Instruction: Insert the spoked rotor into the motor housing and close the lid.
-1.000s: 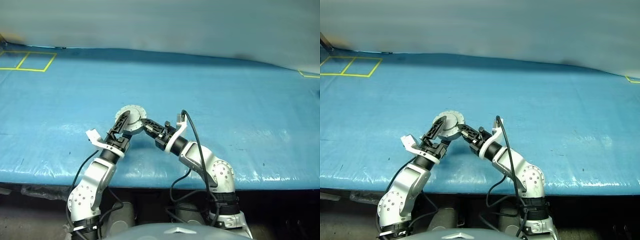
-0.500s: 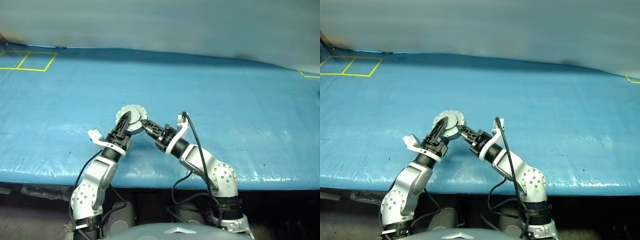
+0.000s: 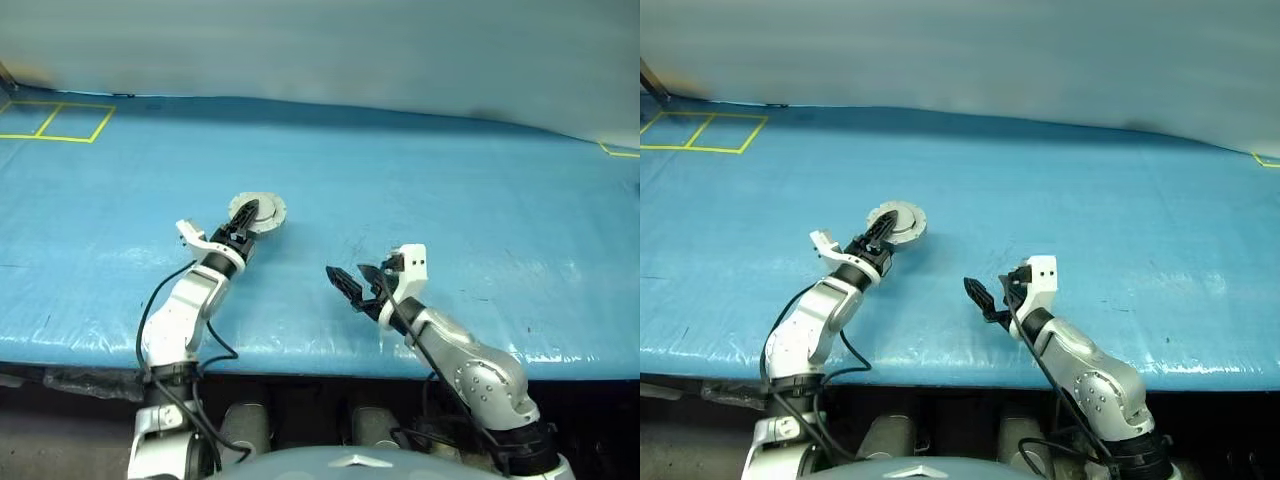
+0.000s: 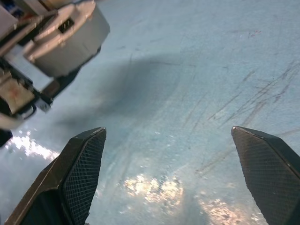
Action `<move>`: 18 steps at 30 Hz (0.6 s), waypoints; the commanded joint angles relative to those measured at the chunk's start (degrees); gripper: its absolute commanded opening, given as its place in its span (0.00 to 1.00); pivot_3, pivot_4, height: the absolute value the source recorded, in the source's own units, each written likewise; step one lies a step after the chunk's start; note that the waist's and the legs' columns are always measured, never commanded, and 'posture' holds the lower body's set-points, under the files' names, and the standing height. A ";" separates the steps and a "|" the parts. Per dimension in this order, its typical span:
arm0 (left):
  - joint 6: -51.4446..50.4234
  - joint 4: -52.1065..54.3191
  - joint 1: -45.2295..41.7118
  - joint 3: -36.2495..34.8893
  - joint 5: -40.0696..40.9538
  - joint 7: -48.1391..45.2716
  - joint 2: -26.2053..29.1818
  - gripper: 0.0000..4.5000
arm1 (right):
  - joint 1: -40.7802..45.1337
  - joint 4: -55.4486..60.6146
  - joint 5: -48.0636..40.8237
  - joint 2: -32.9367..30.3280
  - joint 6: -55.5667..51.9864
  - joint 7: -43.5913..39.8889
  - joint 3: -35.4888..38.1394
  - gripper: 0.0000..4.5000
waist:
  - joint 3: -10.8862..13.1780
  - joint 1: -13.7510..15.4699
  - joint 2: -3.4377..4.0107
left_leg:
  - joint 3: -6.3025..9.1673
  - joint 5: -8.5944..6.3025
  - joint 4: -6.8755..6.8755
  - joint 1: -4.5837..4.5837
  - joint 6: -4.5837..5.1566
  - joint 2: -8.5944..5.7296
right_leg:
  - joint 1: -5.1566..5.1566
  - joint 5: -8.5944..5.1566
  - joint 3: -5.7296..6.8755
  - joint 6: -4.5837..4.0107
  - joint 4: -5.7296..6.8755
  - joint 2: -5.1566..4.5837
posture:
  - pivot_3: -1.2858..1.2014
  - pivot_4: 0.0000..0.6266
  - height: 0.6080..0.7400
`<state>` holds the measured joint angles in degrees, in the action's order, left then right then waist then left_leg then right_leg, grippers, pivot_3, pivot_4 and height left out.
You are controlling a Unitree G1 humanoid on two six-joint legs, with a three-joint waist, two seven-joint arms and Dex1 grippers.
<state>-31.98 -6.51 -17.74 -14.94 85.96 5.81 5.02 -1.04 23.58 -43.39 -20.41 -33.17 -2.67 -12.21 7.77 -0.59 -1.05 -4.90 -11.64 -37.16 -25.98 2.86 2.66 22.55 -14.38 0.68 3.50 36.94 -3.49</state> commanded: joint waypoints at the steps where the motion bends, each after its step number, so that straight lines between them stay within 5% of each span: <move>1: -0.25 -7.43 -8.12 -2.24 -3.83 -4.01 2.08 0.52 | -0.83 2.31 12.42 -0.54 6.62 -2.70 -5.48 1.00 | 0.01 0.06 -0.02 | 0.01 0.00 0.01 -0.01 -0.01 0.00 | 0.02 0.10 0.01 0.19 0.01 0.01 | 0.52 0.24 1.00; 7: 2.23 -28.13 -22.75 -4.47 -15.36 -8.99 5.24 0.52 | -2.36 -0.20 31.43 -0.83 16.08 -2.20 -11.44 1.00 | 0.14 0.16 -0.23 | 0.04 0.06 0.00 -0.05 -0.08 -0.04 | 0.04 0.18 0.09 0.35 -0.01 0.02 | 0.52 0.24 1.00; 18: 8.61 -56.64 -38.27 -8.28 -32.75 -17.22 5.90 0.52 | -4.34 -2.93 40.53 3.49 19.81 -3.43 -9.89 1.00 | 0.30 -0.03 -0.49 | 0.04 0.21 0.02 -0.21 -0.30 -0.05 | 0.16 0.23 0.09 0.44 -0.06 -0.01 | 0.52 0.24 1.00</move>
<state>-24.54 -61.99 -52.81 -22.21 55.09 -9.88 10.66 -5.35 19.50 -3.73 -17.41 -14.35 -5.81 -22.96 8.07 -0.62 -1.54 -4.85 -11.43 -37.14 -26.21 2.55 2.62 22.72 -14.14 0.78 3.94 36.88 -3.50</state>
